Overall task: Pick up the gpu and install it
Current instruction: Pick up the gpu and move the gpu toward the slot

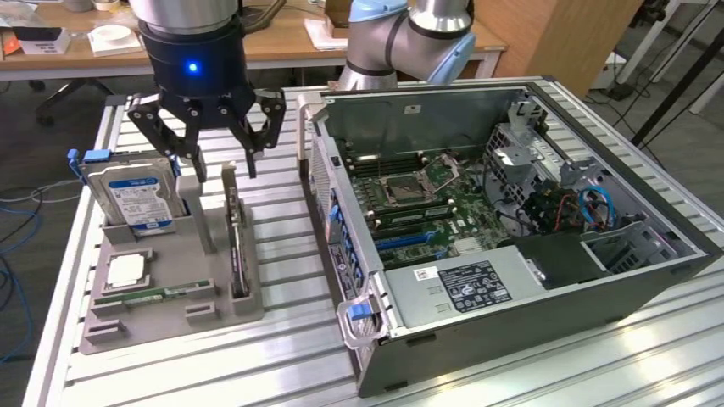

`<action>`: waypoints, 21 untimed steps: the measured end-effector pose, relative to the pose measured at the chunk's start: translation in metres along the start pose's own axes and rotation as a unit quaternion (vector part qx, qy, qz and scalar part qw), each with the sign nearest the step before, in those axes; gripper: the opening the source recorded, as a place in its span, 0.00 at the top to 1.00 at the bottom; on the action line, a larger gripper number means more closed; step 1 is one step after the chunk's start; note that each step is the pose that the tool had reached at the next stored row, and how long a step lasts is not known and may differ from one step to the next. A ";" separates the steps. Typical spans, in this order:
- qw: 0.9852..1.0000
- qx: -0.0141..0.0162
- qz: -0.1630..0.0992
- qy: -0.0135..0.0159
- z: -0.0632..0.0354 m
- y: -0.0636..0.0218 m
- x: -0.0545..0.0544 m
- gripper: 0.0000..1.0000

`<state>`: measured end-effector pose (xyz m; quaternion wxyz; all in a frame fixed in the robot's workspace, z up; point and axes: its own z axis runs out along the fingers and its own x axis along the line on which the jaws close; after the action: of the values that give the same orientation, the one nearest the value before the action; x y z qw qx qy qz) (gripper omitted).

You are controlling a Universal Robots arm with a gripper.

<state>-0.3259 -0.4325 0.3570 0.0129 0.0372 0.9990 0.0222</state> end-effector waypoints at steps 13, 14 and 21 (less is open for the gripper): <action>1.000 0.000 0.000 0.000 0.0033 -0.0002 0.000 0.41; 1.000 0.000 0.000 0.000 0.0041 -0.0002 0.000 0.41; 1.000 0.002 0.000 0.000 0.0123 -0.0006 0.000 0.41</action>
<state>-0.3259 -0.4326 0.3447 0.0130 0.0372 0.9990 0.0200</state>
